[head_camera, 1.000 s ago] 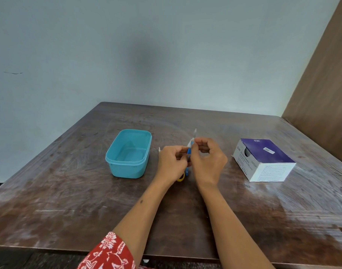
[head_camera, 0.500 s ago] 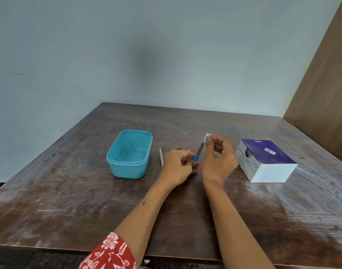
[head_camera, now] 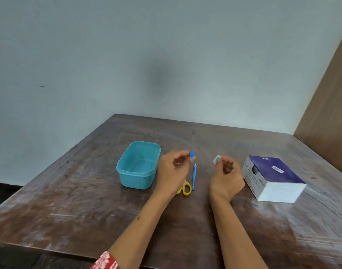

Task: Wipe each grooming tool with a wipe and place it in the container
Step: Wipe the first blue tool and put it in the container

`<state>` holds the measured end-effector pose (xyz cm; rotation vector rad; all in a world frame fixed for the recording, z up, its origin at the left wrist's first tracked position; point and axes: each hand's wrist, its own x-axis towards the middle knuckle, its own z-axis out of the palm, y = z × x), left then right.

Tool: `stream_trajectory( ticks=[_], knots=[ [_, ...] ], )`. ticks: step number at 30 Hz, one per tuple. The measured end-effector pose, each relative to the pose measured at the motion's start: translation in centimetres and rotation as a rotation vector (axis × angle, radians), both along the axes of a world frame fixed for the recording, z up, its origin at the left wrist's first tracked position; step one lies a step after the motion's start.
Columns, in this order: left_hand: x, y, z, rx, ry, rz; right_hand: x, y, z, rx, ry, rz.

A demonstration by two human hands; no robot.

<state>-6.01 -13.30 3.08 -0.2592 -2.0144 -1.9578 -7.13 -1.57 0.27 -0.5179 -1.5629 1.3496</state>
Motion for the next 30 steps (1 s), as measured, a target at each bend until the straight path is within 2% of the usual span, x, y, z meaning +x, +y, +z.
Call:
stream_trajectory(
  ticks=[3,5,10,14,19,26,28,30],
  knots=[
    [0.3,-2.8,2.3,-0.011,0.082,0.143,-0.2,-0.1,-0.1,0.033,-0.024,-0.004],
    [0.3,-5.2,4.1,-0.133,0.098,0.211,-0.3,-0.2,-0.1,0.051,-0.033,0.007],
    [-1.0,-8.9,5.7,-0.648,-0.106,0.297,-0.1,-0.3,-0.1,0.051,-0.037,0.028],
    [-1.4,-8.8,4.8,-0.816,-0.268,0.279,-0.1,-0.3,-0.1,0.051,-0.025,0.054],
    [-2.0,-8.3,3.8,-0.851,-0.391,0.307,0.0,-0.4,-0.1,0.039,-0.008,0.086],
    [-2.5,-8.4,3.4,-0.93,-0.419,0.31,-0.1,-0.4,-0.1,0.03,-0.02,0.098],
    [-1.9,-8.3,3.6,-0.935,-0.33,0.37,-0.1,-0.5,0.0,0.034,-0.019,0.103],
    [-1.0,-7.7,4.0,-0.942,-0.129,0.474,-0.2,-0.5,-0.1,0.039,-0.022,0.109]
  ],
)
